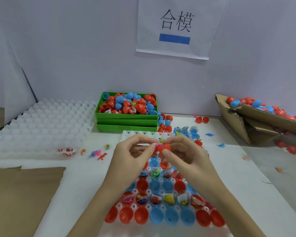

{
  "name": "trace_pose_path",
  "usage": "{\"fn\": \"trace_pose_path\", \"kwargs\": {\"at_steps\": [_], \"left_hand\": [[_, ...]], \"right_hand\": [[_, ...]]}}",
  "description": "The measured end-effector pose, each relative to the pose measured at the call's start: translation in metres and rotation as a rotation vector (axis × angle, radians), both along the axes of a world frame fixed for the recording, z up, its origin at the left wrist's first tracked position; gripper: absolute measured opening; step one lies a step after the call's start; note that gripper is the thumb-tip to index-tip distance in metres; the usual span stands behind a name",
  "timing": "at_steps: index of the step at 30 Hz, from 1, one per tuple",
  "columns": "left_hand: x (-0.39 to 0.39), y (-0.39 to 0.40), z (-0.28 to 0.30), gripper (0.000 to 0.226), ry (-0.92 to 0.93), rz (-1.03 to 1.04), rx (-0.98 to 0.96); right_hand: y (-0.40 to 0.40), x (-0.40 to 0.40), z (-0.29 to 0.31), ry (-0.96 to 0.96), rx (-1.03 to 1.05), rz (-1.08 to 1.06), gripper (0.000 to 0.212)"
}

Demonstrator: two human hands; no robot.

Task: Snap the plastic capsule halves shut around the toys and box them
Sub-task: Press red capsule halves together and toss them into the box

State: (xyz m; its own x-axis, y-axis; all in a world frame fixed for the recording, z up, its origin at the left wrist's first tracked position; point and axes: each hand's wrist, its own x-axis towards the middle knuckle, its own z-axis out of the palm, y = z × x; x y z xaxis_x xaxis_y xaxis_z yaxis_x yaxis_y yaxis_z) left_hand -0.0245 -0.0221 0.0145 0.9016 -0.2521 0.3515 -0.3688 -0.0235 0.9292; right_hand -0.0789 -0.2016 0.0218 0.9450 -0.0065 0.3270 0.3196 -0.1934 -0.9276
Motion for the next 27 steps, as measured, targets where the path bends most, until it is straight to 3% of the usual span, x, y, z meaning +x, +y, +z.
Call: {"fn": "trace_pose_path", "kwargs": {"at_steps": [8, 12, 18, 24, 27], "left_hand": [[-0.004, 0.001, 0.002, 0.014, -0.316, 0.005, 0.057], [-0.004, 0.0, 0.0, 0.014, -0.381, 0.051, 0.105], [-0.003, -0.002, 0.0, 0.016, -0.215, -0.002, -0.03], [-0.007, -0.005, -0.003, 0.014, -0.184, 0.089, -0.007], [-0.007, -0.003, -0.001, 0.026, -0.029, 0.072, -0.133]], "right_hand": [[0.015, -0.003, -0.011, -0.104, 0.074, -0.154, 0.015], [0.014, -0.002, -0.013, -0.133, 0.04, -0.167, 0.022], [0.014, -0.002, -0.012, -0.179, 0.031, -0.207, 0.028], [0.023, -0.003, -0.018, -0.167, 0.053, -0.226, 0.031], [0.026, -0.003, -0.018, -0.172, 0.044, -0.271, 0.03]]}}
